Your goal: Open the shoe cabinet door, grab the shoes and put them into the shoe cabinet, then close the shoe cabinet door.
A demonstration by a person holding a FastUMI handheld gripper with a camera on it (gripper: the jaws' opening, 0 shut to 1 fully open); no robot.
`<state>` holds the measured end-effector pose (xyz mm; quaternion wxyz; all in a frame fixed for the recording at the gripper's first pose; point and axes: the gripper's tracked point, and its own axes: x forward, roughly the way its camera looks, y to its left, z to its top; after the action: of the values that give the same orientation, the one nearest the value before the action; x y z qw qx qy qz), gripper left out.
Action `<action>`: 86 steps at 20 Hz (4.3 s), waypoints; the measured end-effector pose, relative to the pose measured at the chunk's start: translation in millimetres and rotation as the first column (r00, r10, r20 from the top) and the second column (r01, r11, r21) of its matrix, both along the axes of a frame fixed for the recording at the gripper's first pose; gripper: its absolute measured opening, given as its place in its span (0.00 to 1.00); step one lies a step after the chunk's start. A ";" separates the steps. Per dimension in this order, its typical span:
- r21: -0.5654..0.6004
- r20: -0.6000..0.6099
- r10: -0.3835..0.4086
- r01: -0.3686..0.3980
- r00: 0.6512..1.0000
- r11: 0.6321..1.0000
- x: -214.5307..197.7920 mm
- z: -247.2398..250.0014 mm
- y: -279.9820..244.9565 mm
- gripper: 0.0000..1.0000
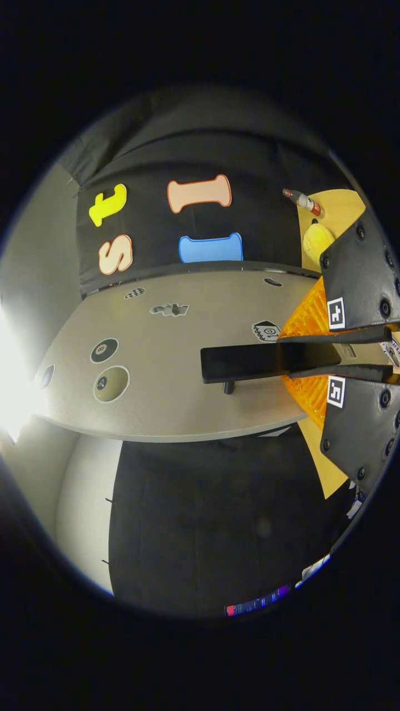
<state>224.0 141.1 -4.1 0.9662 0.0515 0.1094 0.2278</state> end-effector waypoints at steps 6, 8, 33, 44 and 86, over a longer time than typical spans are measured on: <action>-0.006 -0.004 -0.088 0.088 0.996 0.996 1.9 -0.1 -17.4 0.16; 0.000 -0.001 -0.142 0.142 0.990 0.990 3.8 0.4 -25.4 0.16; -0.044 0.068 -0.281 0.285 0.957 0.958 -64.4 -32.6 30.5 0.97; -0.169 -0.179 -0.245 0.216 0.953 0.962 -32.5 -195.3 93.9 0.98; -0.256 -0.630 -0.233 0.086 0.740 0.963 -20.5 -425.9 100.5 0.02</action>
<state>203.4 241.6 -430.1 0.8823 0.0349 0.4590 0.0984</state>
